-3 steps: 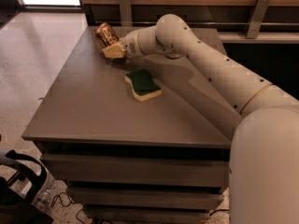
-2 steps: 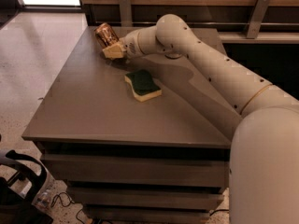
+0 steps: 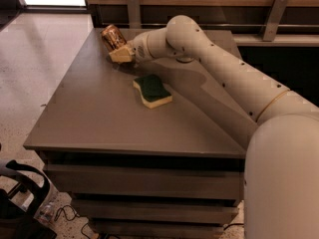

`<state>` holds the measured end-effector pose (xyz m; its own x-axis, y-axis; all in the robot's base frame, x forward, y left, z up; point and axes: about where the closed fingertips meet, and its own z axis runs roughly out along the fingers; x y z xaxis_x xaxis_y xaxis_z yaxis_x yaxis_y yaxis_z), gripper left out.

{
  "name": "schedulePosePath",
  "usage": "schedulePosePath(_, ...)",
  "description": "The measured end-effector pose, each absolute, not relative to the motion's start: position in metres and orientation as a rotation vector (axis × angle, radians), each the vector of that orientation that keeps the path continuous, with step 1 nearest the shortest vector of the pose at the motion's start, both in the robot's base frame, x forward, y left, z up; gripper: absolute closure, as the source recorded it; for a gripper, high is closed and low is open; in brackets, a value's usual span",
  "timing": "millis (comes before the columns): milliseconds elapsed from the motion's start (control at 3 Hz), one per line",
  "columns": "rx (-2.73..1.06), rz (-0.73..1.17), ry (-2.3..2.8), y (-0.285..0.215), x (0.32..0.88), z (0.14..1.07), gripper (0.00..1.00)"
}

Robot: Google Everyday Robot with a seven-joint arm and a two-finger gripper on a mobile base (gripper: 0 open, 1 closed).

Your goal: Place orange can upright

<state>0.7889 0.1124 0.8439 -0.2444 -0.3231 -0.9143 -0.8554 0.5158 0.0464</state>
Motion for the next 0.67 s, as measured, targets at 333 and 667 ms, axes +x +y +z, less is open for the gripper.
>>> schedulePosePath(333, -0.984, 0.701, 1.805, 0.1124, 0.7889, 0.844, 1.0)
schedulePosePath(667, -0.984, 0.701, 1.805, 0.1124, 0.7889, 0.844, 1.0)
